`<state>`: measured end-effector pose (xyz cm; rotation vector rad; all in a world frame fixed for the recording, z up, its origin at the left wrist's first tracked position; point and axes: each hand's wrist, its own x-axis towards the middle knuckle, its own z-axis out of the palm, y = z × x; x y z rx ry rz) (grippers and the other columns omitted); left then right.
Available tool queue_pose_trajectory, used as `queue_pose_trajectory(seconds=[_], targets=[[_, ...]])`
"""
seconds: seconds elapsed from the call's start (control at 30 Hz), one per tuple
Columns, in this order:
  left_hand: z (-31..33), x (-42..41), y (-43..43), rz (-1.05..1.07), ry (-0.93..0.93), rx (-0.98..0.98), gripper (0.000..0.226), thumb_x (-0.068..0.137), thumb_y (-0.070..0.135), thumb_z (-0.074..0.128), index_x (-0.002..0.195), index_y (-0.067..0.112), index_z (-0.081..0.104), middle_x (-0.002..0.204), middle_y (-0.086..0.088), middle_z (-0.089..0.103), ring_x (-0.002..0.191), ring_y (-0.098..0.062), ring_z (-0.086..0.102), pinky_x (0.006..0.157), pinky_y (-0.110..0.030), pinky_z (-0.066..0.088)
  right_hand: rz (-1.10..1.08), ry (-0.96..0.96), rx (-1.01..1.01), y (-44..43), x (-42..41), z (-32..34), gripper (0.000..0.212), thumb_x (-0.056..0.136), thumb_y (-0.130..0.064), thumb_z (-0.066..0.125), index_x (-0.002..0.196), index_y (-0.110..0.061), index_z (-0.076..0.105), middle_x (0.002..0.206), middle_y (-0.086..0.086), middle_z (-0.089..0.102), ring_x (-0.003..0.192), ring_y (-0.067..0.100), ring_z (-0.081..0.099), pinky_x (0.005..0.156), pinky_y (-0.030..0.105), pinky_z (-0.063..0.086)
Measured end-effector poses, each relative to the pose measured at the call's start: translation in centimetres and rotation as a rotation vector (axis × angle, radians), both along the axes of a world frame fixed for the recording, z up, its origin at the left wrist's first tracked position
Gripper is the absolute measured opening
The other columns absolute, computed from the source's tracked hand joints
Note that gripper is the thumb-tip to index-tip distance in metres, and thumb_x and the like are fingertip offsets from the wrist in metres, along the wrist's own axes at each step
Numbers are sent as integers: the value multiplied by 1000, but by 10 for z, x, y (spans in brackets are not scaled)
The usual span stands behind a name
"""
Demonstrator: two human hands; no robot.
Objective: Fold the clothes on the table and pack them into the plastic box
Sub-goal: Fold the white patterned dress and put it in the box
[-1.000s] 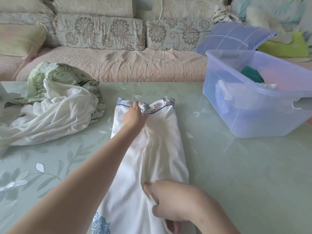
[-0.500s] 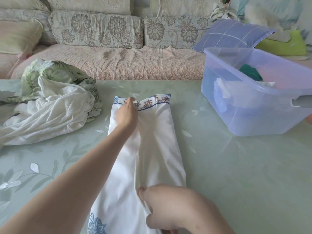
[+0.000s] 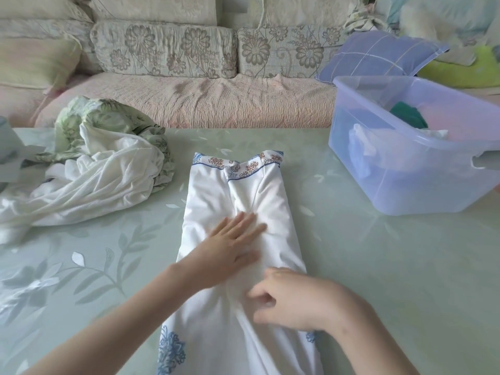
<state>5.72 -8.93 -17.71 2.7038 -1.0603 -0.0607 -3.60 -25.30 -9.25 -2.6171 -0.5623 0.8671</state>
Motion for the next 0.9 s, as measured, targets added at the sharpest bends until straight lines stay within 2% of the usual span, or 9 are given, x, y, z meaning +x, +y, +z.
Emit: queue_pose_trajectory(seconds=[0.1,0.17,0.3,0.43,0.5,0.57,0.67,0.8,0.9], targets=[[-6,-33,6,-140,-189,-26,50,95,43,33,143,32,38,156,7,21,146,-14,-1,117,-35,0,23,-23,-2,-4,3,-9,16,91,-13,47,95,-6,61,102,10,53,94,24,54,84,39,43],[-14,-59,9,-130,-134,-71,50,95,28,34,145,29,35,156,10,24,145,-8,0,116,-34,-1,9,-41,22,-5,5,-15,16,88,-4,42,89,0,58,104,18,56,92,28,55,80,39,42],[-9,-106,20,-3,111,-219,55,94,43,16,149,34,18,153,26,13,141,7,-6,117,-29,-7,-5,-71,83,-9,-7,-21,20,91,-4,43,82,-8,61,104,2,48,89,14,52,81,32,39],[-5,-143,19,45,193,-314,55,91,47,22,144,36,22,149,29,18,140,11,0,118,-29,-3,-128,-182,241,-13,-34,-26,24,95,-16,49,103,-19,71,107,-7,52,82,-5,47,78,9,35],[-4,-160,18,40,219,-354,54,90,45,23,142,36,30,147,30,24,140,11,4,118,-28,-2,-156,-205,273,-17,-50,-29,24,95,-16,49,103,-20,72,110,-12,53,85,-8,48,78,6,33],[-3,-173,20,13,190,-333,55,86,36,26,139,37,41,143,31,35,140,11,10,118,-29,-3,-189,-188,320,-24,-69,-30,24,95,-15,50,98,-24,73,108,-18,56,87,-6,53,80,9,37],[1,-187,25,-15,112,-322,56,79,20,44,129,44,47,125,26,48,133,10,26,119,-35,0,-276,-200,398,-40,-102,-29,27,94,-13,51,97,-31,71,98,-20,61,85,5,60,82,18,45],[1,-202,21,-100,-25,-234,56,73,24,60,123,45,49,106,15,47,114,-2,42,119,-39,2,-259,-245,429,-51,-139,-39,29,92,-10,55,95,-38,64,104,-15,54,92,7,57,85,17,43],[-2,-203,15,-147,-152,-246,46,67,23,72,109,41,62,96,12,48,98,-8,50,115,-46,22,-213,-269,422,-53,-149,-48,33,92,-4,51,94,-35,64,103,-12,51,95,9,53,85,17,41]])
